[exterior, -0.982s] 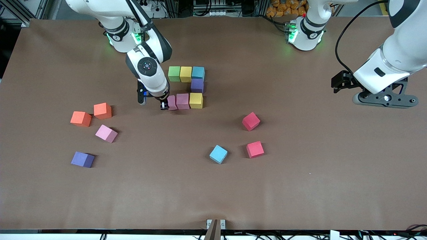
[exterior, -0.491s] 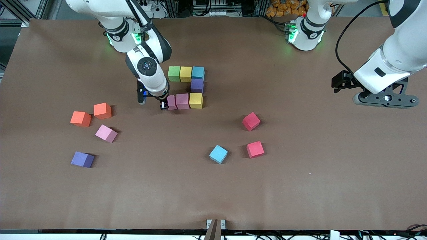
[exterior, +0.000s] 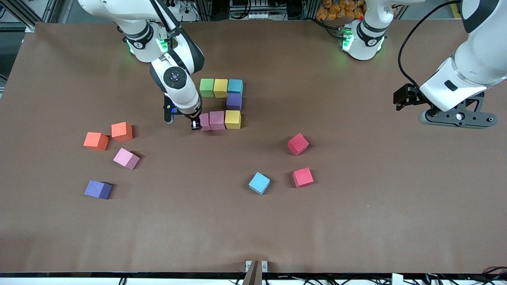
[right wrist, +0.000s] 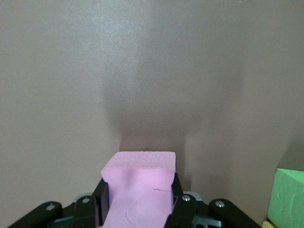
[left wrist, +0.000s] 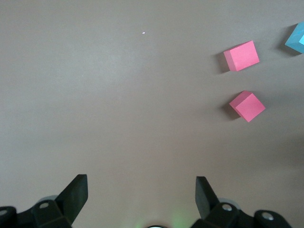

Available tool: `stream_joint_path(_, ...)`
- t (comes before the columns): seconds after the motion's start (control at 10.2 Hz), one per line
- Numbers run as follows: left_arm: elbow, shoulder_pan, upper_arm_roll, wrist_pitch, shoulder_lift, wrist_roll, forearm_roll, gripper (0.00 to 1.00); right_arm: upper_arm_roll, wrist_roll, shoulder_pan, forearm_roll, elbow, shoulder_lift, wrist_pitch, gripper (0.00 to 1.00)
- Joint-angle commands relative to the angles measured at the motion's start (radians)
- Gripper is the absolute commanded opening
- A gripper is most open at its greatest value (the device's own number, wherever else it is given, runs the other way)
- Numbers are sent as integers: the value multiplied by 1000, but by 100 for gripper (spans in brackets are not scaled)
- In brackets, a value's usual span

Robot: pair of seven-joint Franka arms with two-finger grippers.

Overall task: Form number 2 with 11 blocks
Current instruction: 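Lower the pink cube against the first pink cube and adjust it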

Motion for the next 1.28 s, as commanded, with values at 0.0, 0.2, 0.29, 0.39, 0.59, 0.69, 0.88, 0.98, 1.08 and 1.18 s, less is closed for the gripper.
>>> stream_joint_path(0.0,-7,1,-3,-13,-15,-5,4,100,3,44,1,-2,-30,-23,30,0)
stream_joint_path(0.2,-7,1,-3,-13,-17,-5,4,100,2,64,2,-2,-35,-22,32,0)
stream_joint_path(0.29,-7,1,-3,-13,-17,-5,4,100,1,65,2,-2,-36,-20,32,0)
stream_joint_path(0.39,-7,1,-3,-13,-17,-5,4,100,3,65,2,-4,-43,-19,38,0)
stream_joint_path(0.59,-7,-1,-3,-13,-17,-7,4,100,1,65,2,-5,-44,-16,46,0)
stream_joint_path(0.69,-7,-2,-3,-13,-17,-7,4,100,1,65,2,-5,-43,-14,46,0)
stream_joint_path(0.88,-7,-2,-5,-13,-17,-7,4,100,1,64,1,-8,-43,-8,46,0)
stream_joint_path(0.98,-7,-2,-3,-13,-17,-8,4,100,1,62,-1,-11,-41,-5,44,16)
stream_joint_path(1.08,-7,-2,-3,-13,-17,-8,4,100,1,62,-1,-14,-41,-5,43,96)
stream_joint_path(1.18,-7,-4,-5,-13,-17,-8,4,100,1,62,-1,-14,-38,-5,33,100)
